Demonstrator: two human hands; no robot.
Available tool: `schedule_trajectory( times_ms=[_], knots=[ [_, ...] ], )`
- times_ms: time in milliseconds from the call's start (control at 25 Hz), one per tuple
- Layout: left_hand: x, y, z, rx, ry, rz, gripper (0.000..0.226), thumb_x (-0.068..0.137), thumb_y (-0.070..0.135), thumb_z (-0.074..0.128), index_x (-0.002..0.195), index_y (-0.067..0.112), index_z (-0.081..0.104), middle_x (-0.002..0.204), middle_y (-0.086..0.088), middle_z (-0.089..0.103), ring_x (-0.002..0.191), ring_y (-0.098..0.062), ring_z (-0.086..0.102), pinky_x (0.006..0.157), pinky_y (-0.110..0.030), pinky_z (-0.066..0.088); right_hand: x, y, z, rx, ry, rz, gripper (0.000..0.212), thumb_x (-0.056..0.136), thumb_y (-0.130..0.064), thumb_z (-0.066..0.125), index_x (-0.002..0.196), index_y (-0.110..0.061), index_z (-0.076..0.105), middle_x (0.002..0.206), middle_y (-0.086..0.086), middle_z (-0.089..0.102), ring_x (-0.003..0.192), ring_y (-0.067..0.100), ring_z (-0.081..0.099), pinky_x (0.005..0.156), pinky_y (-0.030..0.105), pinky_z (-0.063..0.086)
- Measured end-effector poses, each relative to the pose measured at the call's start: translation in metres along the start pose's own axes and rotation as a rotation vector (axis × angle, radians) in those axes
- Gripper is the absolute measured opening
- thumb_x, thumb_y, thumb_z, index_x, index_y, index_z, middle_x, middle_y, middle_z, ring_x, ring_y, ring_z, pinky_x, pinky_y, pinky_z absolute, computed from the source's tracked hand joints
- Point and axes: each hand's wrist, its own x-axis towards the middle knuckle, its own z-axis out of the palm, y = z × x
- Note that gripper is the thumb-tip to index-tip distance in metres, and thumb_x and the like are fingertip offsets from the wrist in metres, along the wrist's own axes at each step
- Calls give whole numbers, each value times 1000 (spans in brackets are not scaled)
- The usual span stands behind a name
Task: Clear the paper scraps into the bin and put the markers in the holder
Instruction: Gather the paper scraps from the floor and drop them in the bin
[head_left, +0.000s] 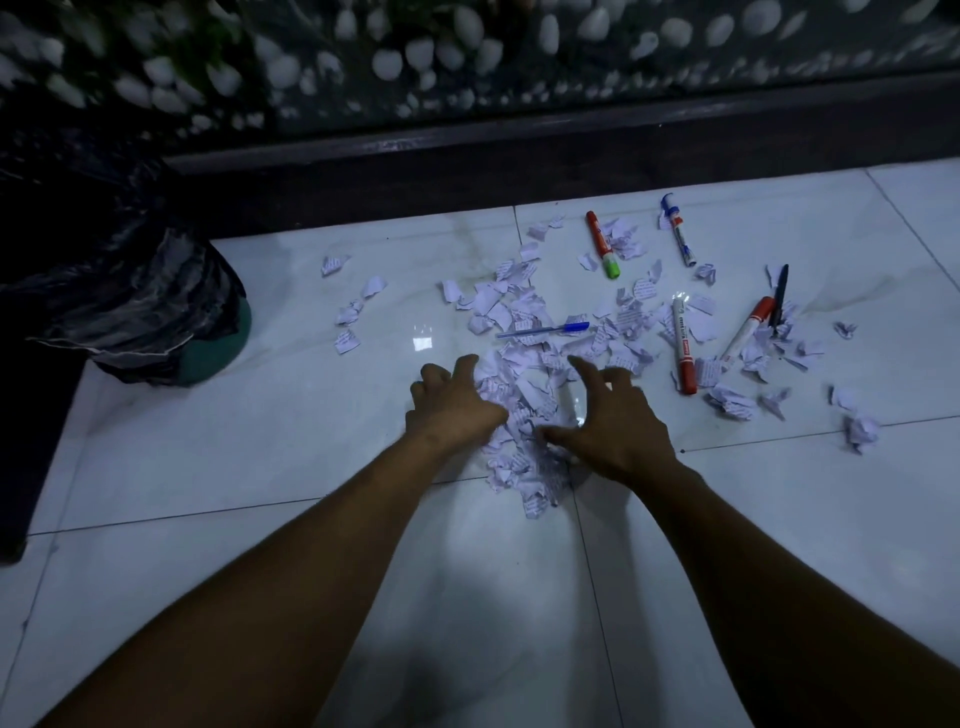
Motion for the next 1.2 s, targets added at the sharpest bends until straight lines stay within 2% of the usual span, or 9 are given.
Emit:
schedule_trajectory(
  times_ms=[120, 280, 400, 600, 760, 920, 1000, 1120, 1200],
  knots=[
    [-5, -4, -1, 278, -216, 129, 122, 66, 53, 82, 157, 39, 2, 153, -11, 15, 143, -38, 19, 114, -49, 34, -5, 3, -5, -265, -243, -41, 134, 53, -80, 76, 155, -43, -3, 159, 9, 18, 141, 36, 31, 104, 53, 42],
    [-15, 2, 20, 510, -246, 265, 141, 55, 51, 92, 157, 38, -4, 156, -13, 8, 140, -39, 25, 108, -51, 43, -10, -12, 12, -269, -239, -84, 133, 56, -59, 89, 156, -40, 4, 147, 12, 25, 130, 35, 43, 98, 46, 47],
    [-13, 2, 30, 463, -202, 364, 127, 59, 42, 93, 157, 30, 14, 148, -16, 22, 125, -40, 48, 100, -47, 51, -10, -21, 21, -108, -159, -99, 105, 68, -39, 87, 152, -30, 25, 133, 13, 37, 115, 35, 56, 94, 40, 50],
    [-11, 0, 31, 150, -136, 377, 62, 77, 28, 80, 132, 17, 53, 121, -16, 55, 104, -34, 63, 91, -36, 52, -5, -23, 30, 83, -97, -47, 59, 84, -23, 74, 137, -14, 48, 126, 17, 53, 113, 35, 59, 89, 30, 42],
    [-19, 4, 26, 34, -63, 383, 24, 85, 13, 69, 108, 8, 66, 108, -13, 71, 101, -29, 66, 77, -25, 45, -16, -27, 28, 244, -13, 27, 11, 87, -12, 65, 95, -11, 58, 104, 15, 70, 100, 31, 65, 74, 24, 36],
    [-19, 10, 4, -60, -45, 399, 23, 85, 13, 68, 108, 12, 70, 109, -10, 72, 102, -25, 66, 80, -23, 45, -11, -40, 10, 335, -17, 35, 17, 77, -16, 70, 89, -6, 67, 90, 12, 73, 89, 29, 69, 86, 38, 54],
    [-16, 12, -19, -99, -5, 406, 31, 81, 11, 72, 112, 15, 71, 112, -9, 72, 104, -24, 67, 85, -26, 49, -3, -55, -2, 397, 19, 6, 13, 77, -17, 67, 85, -7, 69, 84, 11, 74, 84, 28, 70, 85, 43, 57],
    [-11, 15, -69, -139, 57, 421, 35, 77, 6, 74, 110, 15, 70, 110, -7, 72, 100, -23, 67, 81, -26, 50, 6, -97, -32, 391, 84, -63, 11, 85, -13, 62, 91, -5, 68, 91, 13, 73, 81, 27, 65, 68, 30, 49],
    [-11, 16, -113, -152, 124, 450, 34, 75, 4, 74, 107, 15, 71, 108, -7, 72, 98, -23, 67, 80, -30, 53, 15, -137, -56, 391, 93, -109, 15, 91, -15, 61, 99, -5, 69, 95, 13, 72, 86, 27, 65, 69, 26, 43]
  ],
)
